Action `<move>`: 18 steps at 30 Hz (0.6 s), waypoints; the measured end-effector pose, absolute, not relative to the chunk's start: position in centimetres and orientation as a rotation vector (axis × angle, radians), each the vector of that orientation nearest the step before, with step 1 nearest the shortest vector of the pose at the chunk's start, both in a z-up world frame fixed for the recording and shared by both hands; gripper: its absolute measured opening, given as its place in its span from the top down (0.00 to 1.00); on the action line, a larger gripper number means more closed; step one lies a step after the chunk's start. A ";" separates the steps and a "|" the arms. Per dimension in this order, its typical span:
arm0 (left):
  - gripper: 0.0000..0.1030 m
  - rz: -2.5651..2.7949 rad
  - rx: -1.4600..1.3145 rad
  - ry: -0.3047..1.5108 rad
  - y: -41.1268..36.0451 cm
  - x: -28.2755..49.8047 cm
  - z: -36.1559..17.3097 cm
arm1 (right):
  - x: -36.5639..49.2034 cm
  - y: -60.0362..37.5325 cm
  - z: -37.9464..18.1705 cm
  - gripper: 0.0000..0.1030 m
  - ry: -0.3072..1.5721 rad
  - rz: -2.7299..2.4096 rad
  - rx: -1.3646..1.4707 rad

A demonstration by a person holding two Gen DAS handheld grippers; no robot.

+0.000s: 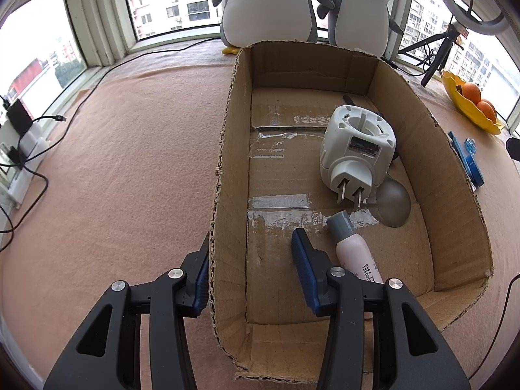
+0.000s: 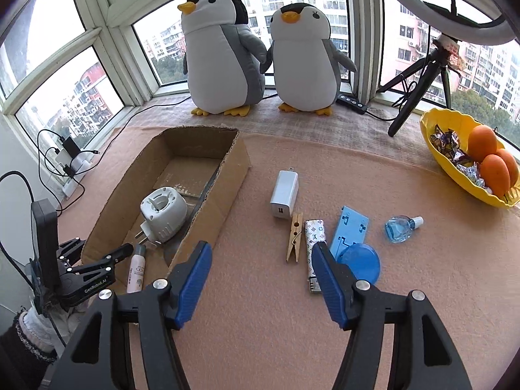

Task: Organize rigid objects
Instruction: 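Open the right gripper to release the spoon in the box, then move the right gripper to the blue round lid and close on it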

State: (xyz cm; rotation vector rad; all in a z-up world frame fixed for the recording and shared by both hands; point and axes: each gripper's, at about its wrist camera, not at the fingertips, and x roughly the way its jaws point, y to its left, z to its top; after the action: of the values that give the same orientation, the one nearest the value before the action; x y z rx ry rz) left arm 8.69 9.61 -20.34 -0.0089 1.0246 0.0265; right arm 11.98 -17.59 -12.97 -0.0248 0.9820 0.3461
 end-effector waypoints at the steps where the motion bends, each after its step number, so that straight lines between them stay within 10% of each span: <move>1: 0.55 0.028 -0.009 1.025 9.6 8.7 -20.3 | 11.9 -18.4 -13.1 0.41 0.989 0.332 -0.032; 18: 0.52 0.032 -0.005 1.025 9.9 8.9 -20.4 | 13.6 -23.8 -17.9 0.41 1.136 0.220 -0.017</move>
State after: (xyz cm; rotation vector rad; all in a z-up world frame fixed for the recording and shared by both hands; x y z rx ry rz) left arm 8.91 9.93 -20.43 -0.0047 1.0247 0.0324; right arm 13.64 -23.82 -17.91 -0.0174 1.1358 0.2203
